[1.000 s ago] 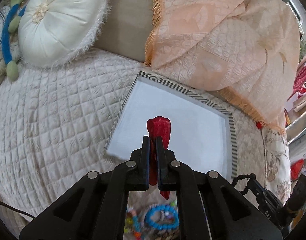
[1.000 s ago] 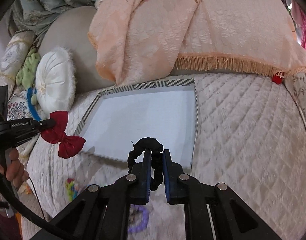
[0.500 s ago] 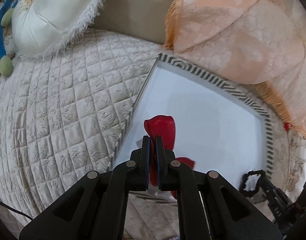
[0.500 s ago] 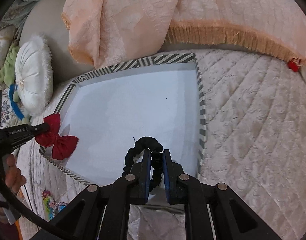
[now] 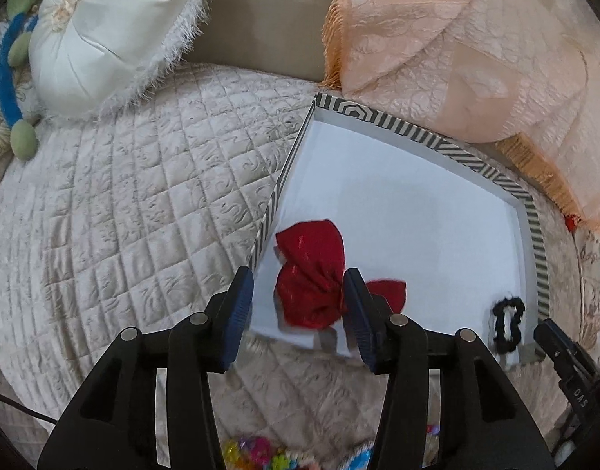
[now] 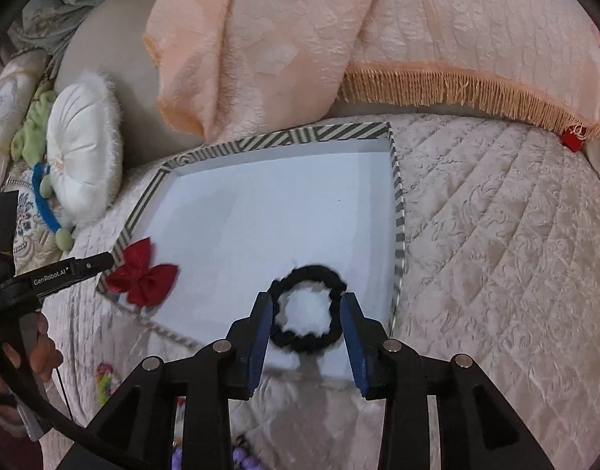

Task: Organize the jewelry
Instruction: 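Carry both items into the striped tray and open both tools, then move both open tools back over the jewelry pile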

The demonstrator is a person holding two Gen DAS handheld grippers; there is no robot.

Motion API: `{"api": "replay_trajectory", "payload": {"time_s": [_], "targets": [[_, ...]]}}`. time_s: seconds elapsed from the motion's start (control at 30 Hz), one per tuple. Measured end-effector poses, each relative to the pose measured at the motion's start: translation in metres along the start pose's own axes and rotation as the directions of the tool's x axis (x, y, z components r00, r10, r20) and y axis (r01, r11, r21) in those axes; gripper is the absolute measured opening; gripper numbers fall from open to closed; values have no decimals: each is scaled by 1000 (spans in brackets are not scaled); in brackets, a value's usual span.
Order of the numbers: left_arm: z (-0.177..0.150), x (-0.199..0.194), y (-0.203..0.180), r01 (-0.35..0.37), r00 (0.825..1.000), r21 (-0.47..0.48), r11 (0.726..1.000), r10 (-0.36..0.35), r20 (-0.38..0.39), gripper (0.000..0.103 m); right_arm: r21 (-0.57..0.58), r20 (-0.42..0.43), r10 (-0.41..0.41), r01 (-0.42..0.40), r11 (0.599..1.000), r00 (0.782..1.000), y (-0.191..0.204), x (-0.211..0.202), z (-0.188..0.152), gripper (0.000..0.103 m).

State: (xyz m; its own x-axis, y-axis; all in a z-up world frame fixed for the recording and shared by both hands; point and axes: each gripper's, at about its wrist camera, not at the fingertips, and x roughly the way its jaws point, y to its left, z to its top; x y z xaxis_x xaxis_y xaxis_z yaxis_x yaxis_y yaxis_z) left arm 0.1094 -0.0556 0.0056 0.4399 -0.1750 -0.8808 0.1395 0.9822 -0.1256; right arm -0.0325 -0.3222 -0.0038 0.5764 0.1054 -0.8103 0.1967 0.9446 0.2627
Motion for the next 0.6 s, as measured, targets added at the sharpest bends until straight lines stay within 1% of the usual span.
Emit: {"api": "replay_trajectory", "payload": {"time_s": [0.13,0.27,0.43,0.53,0.6], "targets": [[-16,-21,3,-1,999,1,1000,1,48,47,-15,8,-12,12,1000,1000,11,-15,-12,34],[-34,-38,5,-14,997,20,1000,12,71,47,-26,5,-17,17,1000,1000,23,-24,-25,34],[-54,-60,11,-32,994,31,999,29,102,47,-44,4,-4,4,999,1000,33,-42,-43,36],[-67,-74,15,-35,992,37,999,31,121,47,-40,16,2,-1,999,1000,38,-53,-53,37],[-78,-84,16,-54,989,53,997,46,143,47,-48,27,-3,5,999,1000,42,-61,-59,37]]}}
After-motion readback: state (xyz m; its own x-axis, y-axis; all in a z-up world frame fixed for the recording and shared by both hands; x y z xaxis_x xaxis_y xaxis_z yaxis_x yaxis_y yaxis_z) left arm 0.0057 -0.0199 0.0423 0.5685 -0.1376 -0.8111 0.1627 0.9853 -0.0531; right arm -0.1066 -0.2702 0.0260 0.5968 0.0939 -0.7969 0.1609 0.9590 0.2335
